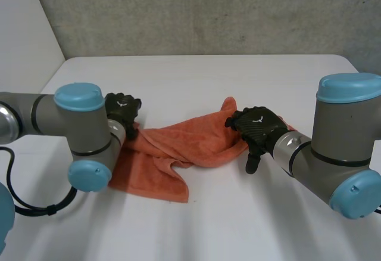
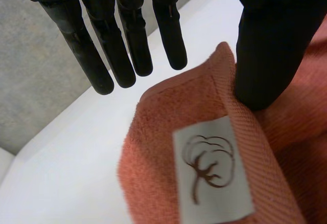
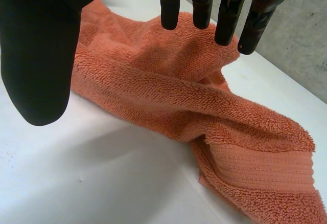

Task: Fold the laundry

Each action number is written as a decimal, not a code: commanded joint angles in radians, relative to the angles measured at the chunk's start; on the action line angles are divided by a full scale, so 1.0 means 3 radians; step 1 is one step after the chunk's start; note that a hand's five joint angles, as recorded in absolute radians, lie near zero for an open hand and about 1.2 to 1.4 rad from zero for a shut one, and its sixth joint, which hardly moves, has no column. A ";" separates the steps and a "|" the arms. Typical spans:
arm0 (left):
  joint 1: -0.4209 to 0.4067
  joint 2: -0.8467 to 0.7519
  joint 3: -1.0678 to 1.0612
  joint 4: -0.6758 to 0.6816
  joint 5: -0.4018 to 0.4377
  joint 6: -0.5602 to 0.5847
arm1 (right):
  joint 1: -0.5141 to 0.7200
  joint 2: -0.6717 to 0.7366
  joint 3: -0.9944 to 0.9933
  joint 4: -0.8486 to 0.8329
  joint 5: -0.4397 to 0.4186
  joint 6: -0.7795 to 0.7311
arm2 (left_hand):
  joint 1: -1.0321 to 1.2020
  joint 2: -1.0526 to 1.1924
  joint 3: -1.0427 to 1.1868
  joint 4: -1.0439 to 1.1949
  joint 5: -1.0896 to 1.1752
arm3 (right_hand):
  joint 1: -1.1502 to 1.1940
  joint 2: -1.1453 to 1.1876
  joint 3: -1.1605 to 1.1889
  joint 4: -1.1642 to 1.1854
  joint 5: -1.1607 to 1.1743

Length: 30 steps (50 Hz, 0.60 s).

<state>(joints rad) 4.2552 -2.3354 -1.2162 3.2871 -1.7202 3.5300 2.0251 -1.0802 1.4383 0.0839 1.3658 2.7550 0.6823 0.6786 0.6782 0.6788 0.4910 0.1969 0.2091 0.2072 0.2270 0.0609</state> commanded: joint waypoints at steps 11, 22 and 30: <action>0.0169 0.0421 -0.0246 0.0006 -0.0120 0.0270 | -0.0006 0.0011 -0.0100 0.0022 0.0003 0.0005 | 0.2380 0.2392 0.2393 0.2392 0.2436 | -0.0040 -0.0081 -0.0075 -0.0141 -0.0169; -0.0045 0.1403 -0.0583 0.0006 -0.0090 -0.0067 | -0.0195 -0.0030 -0.0437 0.0261 0.0034 0.0229 | 0.2380 0.2392 0.2393 0.2392 0.2436 | -0.0050 -0.0091 -0.0084 -0.0150 -0.0178; -0.0301 0.2281 -0.0880 0.0006 0.0318 -0.0297 | -0.0180 0.0057 -0.0510 0.0533 -0.0145 0.0659 | 0.2380 0.2392 0.2393 0.2392 0.2436 | -0.0021 -0.0061 -0.0055 -0.0121 -0.0149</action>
<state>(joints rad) 4.2192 -1.8558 -1.4091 3.2877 -1.7259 3.4916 1.9682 -1.0845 1.2998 0.1827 1.3685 2.8468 1.1218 1.1919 1.1889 1.1913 0.9565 0.1969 0.2091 0.2068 0.2270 0.0609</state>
